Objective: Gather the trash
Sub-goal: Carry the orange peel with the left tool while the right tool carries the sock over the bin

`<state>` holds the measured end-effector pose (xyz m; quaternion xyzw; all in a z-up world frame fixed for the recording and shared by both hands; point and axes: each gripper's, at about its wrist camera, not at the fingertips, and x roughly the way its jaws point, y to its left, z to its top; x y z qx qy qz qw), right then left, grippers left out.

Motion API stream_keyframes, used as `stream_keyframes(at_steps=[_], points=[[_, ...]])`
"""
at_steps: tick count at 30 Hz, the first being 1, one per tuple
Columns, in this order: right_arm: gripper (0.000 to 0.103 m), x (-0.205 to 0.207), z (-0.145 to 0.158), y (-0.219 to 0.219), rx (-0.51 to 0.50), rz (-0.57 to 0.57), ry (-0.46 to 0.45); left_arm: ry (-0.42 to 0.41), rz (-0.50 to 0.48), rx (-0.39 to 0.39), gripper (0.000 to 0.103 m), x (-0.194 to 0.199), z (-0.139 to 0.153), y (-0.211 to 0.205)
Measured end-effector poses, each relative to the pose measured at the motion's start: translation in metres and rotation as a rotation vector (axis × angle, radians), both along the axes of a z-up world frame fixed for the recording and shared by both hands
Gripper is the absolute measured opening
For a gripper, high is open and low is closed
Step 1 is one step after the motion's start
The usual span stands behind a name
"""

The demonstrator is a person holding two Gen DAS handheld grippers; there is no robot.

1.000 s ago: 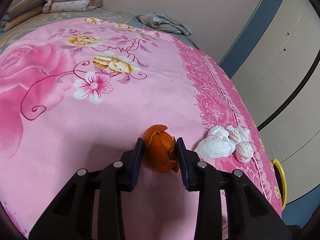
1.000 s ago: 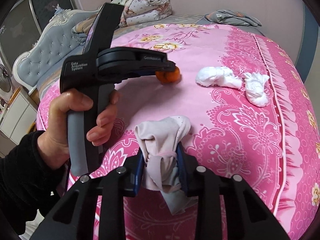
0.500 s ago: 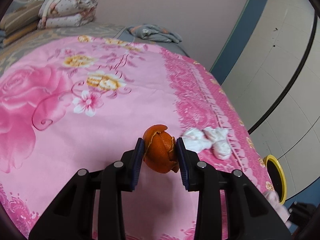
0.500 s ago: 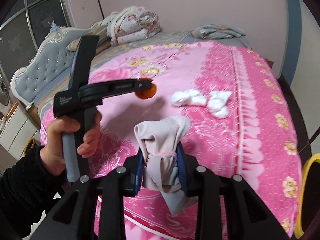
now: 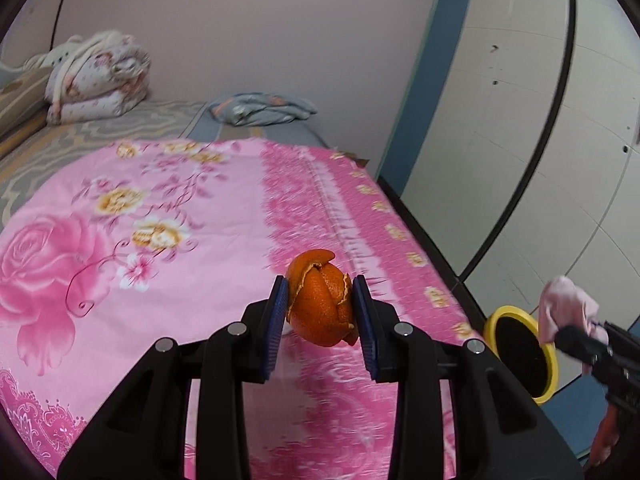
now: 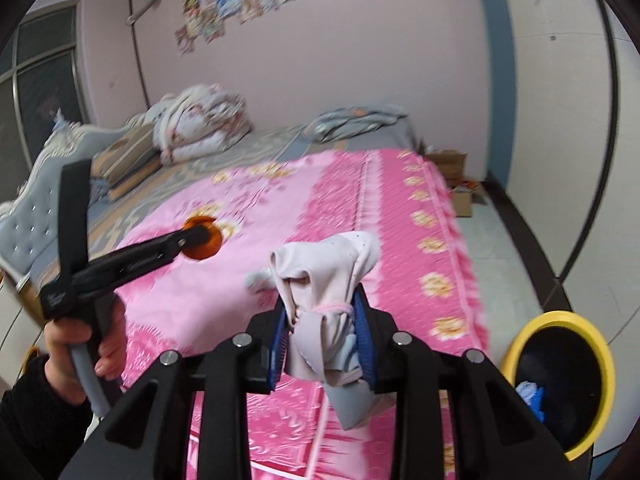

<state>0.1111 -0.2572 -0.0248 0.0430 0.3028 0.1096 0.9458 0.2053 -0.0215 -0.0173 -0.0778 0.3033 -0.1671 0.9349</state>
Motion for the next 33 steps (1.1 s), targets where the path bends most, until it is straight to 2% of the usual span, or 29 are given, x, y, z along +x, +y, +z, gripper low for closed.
stream_keyframes(at_steps=[7, 16, 25, 33], points=[[0.028, -0.012, 0.027, -0.052, 0.01, -0.097, -0.049, -0.041, -0.044, 0.036, 0.031, -0.014, 0.032, -0.049], [0.028, -0.025, 0.043, -0.125, 0.058, -0.228, -0.086, -0.042, -0.105, 0.066, 0.031, -0.025, 0.055, -0.116], [0.028, -0.033, 0.042, -0.185, 0.078, -0.338, -0.085, -0.042, -0.168, 0.104, 0.031, -0.035, 0.071, -0.188], [0.028, -0.04, 0.036, -0.229, 0.087, -0.43, -0.078, -0.011, -0.214, 0.152, 0.031, -0.04, 0.068, -0.248]])
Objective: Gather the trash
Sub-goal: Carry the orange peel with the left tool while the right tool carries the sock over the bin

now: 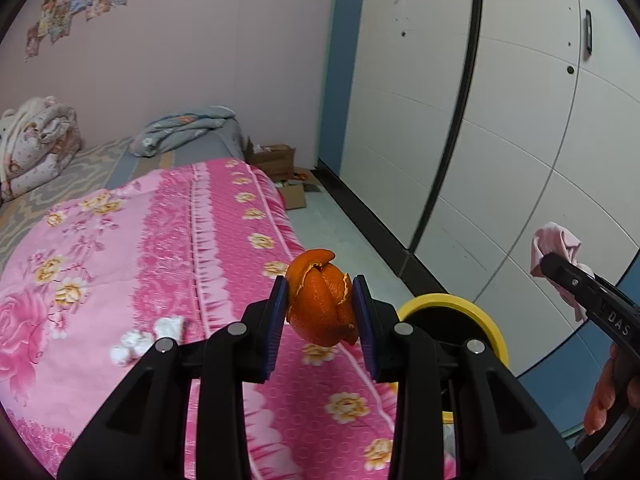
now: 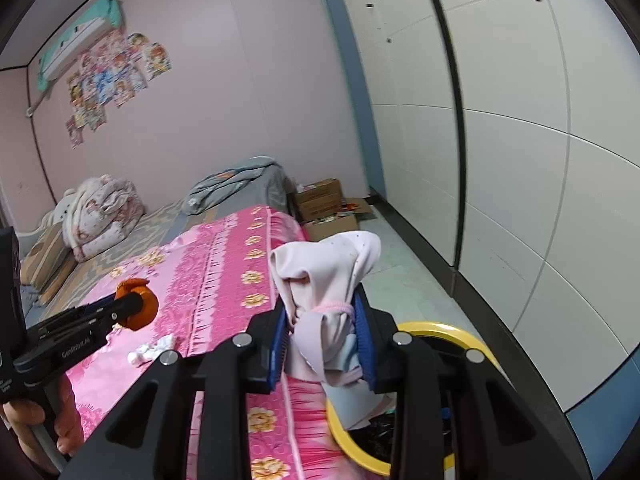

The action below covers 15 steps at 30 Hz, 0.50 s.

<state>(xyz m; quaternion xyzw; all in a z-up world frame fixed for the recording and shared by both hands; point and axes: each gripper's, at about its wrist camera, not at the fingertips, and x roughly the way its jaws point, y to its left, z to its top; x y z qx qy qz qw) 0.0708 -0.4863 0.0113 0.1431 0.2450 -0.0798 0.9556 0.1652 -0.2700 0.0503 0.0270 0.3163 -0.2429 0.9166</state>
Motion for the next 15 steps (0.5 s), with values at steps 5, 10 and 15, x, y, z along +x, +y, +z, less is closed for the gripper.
stream_keyframes(at_steps=[5, 10, 15], points=[[0.028, 0.002, -0.004, -0.023, 0.005, -0.042, 0.015, 0.011, -0.018, 0.022, 0.031, -0.001, -0.006, -0.028], [0.028, 0.003, -0.011, -0.039, 0.008, -0.073, 0.029, 0.035, -0.052, 0.031, 0.031, 0.004, -0.017, -0.054], [0.028, 0.008, -0.022, -0.053, 0.02, -0.102, 0.052, 0.049, -0.114, 0.024, 0.031, 0.006, -0.029, -0.077]])
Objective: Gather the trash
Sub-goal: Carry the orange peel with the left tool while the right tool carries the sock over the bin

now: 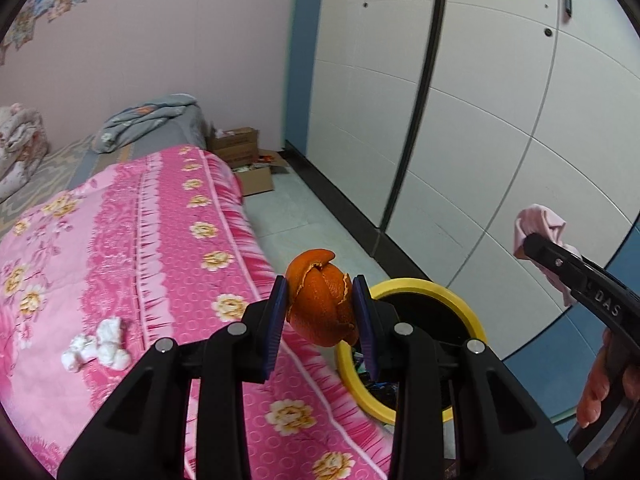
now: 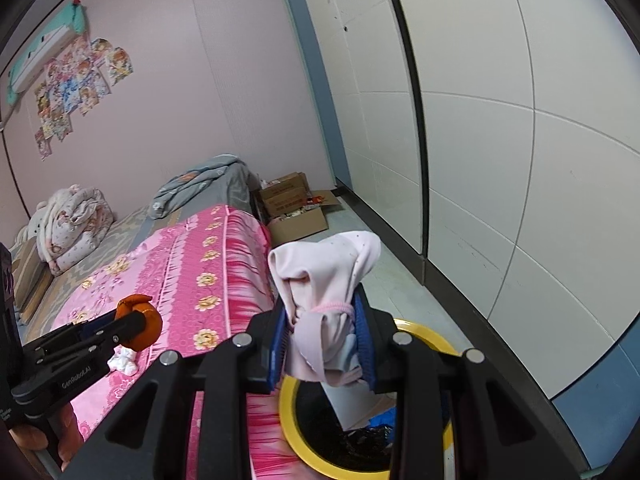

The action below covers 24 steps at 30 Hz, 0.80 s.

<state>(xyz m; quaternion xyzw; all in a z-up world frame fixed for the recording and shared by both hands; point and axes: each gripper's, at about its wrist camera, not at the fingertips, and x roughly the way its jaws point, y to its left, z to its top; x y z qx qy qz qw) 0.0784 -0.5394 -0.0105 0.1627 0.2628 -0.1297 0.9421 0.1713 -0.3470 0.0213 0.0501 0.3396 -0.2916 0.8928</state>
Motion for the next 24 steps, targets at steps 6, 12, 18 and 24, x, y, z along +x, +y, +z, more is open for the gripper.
stream_keyframes(at_steps=[6, 12, 18, 24], points=[[0.029, 0.005, -0.015, -0.016, 0.023, -0.032, 0.022, 0.022, -0.04, 0.013, 0.031, 0.006, -0.019, -0.023], [0.029, 0.012, -0.03, -0.028, 0.04, -0.045, 0.039, 0.052, -0.061, 0.024, 0.031, 0.013, -0.04, -0.041], [0.029, 0.022, -0.045, -0.037, 0.06, -0.048, 0.062, 0.088, -0.08, 0.039, 0.032, 0.019, -0.066, -0.055], [0.029, 0.029, -0.065, -0.046, 0.09, -0.056, 0.091, 0.117, -0.11, 0.046, 0.032, 0.023, -0.088, -0.068]])
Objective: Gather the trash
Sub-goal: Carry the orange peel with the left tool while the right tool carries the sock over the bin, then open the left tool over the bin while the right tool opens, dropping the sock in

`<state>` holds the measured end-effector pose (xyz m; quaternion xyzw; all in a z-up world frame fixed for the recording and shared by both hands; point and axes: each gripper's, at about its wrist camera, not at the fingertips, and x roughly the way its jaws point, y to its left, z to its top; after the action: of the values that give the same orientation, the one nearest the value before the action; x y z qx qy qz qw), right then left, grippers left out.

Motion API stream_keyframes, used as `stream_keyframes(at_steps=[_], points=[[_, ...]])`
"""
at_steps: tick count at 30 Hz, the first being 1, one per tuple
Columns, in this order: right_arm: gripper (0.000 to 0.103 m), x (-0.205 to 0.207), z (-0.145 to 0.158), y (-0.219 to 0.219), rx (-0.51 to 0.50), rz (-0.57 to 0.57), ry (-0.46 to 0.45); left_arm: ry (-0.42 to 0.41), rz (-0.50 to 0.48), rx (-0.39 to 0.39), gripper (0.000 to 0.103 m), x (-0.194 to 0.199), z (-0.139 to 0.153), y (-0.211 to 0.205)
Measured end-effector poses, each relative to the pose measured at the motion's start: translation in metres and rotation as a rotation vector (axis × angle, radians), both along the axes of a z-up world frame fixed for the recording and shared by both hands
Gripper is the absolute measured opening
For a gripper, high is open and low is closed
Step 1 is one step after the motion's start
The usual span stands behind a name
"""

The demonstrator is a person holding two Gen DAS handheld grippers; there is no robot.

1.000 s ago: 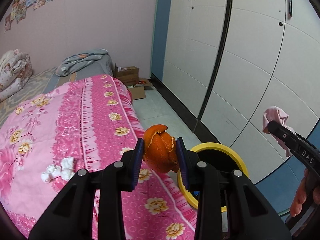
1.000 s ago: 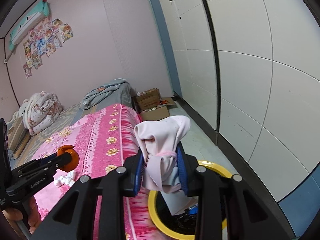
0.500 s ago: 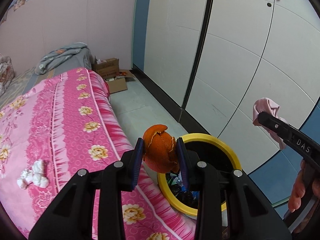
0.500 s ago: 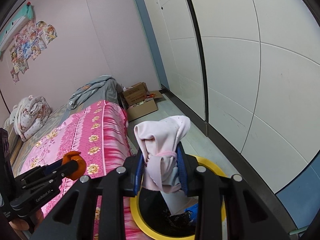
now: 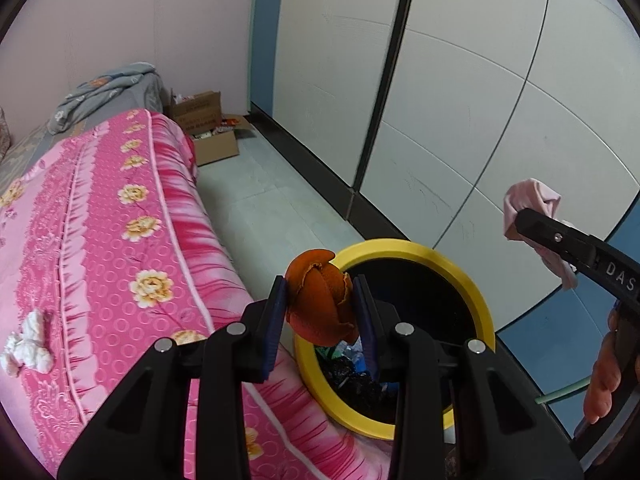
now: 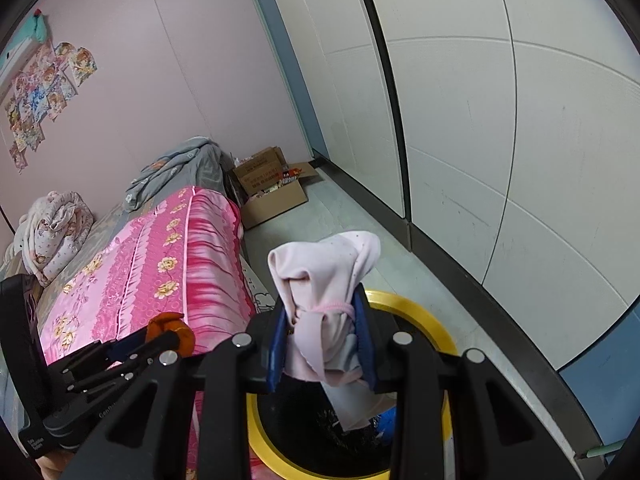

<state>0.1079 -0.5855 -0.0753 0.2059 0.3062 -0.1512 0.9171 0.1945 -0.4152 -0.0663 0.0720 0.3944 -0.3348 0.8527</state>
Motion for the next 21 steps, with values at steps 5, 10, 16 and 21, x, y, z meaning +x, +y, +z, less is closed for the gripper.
stream_keyframes(at_steps=[5, 10, 16, 21], points=[[0.029, 0.003, -0.01, -0.005, 0.014, -0.006, 0.012, 0.018, -0.026, 0.008, 0.032, -0.001, -0.016, -0.013], [0.029, 0.003, -0.018, -0.013, 0.038, -0.01, 0.023, 0.036, -0.045, -0.001, 0.033, 0.001, -0.023, -0.017], [0.029, 0.002, -0.022, -0.016, 0.04, -0.016, 0.03, 0.058, -0.069, -0.025, 0.034, 0.006, -0.028, -0.018], [0.031, 0.0, -0.02, -0.015, 0.019, -0.026, 0.028, 0.059, -0.094, -0.031, 0.037, 0.004, -0.028, -0.02]])
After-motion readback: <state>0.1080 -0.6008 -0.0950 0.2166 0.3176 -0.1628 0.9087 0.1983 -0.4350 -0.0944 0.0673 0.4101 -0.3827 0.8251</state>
